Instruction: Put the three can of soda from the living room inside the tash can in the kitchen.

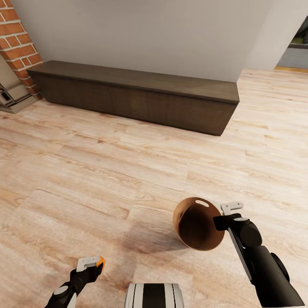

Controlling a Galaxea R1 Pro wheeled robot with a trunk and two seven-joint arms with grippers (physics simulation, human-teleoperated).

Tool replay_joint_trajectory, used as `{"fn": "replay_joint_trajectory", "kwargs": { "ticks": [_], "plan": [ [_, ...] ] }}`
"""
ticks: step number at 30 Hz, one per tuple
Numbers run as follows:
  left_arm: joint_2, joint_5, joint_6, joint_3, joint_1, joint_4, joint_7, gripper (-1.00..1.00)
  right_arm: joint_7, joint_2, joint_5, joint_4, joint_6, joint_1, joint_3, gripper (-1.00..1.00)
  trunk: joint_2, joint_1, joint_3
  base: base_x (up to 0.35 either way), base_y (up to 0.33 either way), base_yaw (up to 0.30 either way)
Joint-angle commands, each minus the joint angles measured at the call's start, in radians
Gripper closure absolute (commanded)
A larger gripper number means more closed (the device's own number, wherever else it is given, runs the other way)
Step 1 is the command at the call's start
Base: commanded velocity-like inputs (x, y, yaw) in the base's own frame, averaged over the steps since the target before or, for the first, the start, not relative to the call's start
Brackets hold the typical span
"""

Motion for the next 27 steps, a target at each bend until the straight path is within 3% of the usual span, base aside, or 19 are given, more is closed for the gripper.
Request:
{"fn": "replay_joint_trajectory", "kwargs": {
  "ticks": [1,18,23,27],
  "plan": [
    [0.0,0.0,0.0,0.0,0.0,0.0,0.0,-1.0,0.005,0.0,-0.008,0.0,0.0,0.0,0.0,1.0,0.0,0.0,0.0,0.0,0.0,0.0],
    [0.0,0.0,0.0,0.0,0.0,0.0,0.0,-1.0,0.005,0.0,-0.008,0.0,0.0,0.0,0.0,1.0,0.0,0.0,0.0,0.0,0.0,0.0],
    [0.0,0.0,0.0,0.0,0.0,0.0,0.0,-1.0,0.005,0.0,-0.008,0.0,0.0,0.0,0.0,1.0,-0.001,0.002,-0.019,0.0,0.0,0.0],
    [0.0,0.0,0.0,0.0,0.0,0.0,0.0,-1.0,0.005,0.0,-0.008,0.0,0.0,0.0,0.0,1.0,-0.001,0.002,-0.019,0.0,0.0,0.0]
  ]
}}
